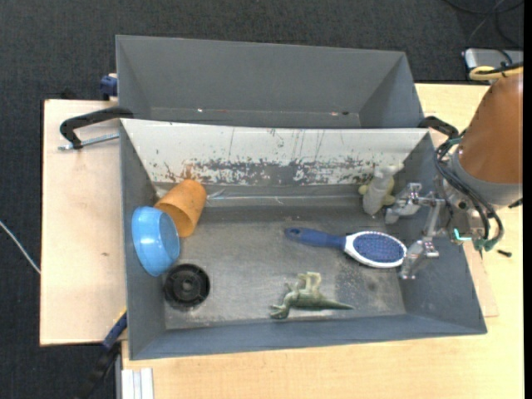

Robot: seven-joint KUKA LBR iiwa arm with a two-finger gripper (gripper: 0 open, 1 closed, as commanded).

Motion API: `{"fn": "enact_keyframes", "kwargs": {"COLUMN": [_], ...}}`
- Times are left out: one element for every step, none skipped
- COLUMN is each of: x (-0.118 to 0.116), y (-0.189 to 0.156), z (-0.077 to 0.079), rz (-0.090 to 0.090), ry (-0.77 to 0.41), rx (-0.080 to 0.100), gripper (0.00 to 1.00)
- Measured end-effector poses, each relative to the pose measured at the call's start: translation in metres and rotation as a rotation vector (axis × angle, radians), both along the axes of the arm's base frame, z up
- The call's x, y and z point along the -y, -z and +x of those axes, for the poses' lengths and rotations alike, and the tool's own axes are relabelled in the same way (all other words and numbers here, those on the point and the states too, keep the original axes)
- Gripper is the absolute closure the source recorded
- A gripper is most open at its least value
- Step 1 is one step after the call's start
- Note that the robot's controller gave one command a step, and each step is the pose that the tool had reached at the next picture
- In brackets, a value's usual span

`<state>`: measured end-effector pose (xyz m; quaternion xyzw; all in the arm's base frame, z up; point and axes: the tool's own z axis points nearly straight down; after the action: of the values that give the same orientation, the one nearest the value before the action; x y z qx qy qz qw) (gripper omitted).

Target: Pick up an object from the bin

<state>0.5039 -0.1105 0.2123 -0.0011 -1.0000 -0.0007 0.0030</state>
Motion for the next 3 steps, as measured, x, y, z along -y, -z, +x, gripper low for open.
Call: {"fn": "enact_keyframes", "kwargs": {"x": [-0.006, -0.006, -0.006], "y": [0.118, 0.119, 0.123], "z": [-0.001, 0.057, 0.055], "rz": [-0.005, 0.002, 0.0], "ry": [-0.439, 0.146, 0.146], "rx": [0.023, 0.014, 0.01], "gripper": [0.0, 0.0, 1.0]}}
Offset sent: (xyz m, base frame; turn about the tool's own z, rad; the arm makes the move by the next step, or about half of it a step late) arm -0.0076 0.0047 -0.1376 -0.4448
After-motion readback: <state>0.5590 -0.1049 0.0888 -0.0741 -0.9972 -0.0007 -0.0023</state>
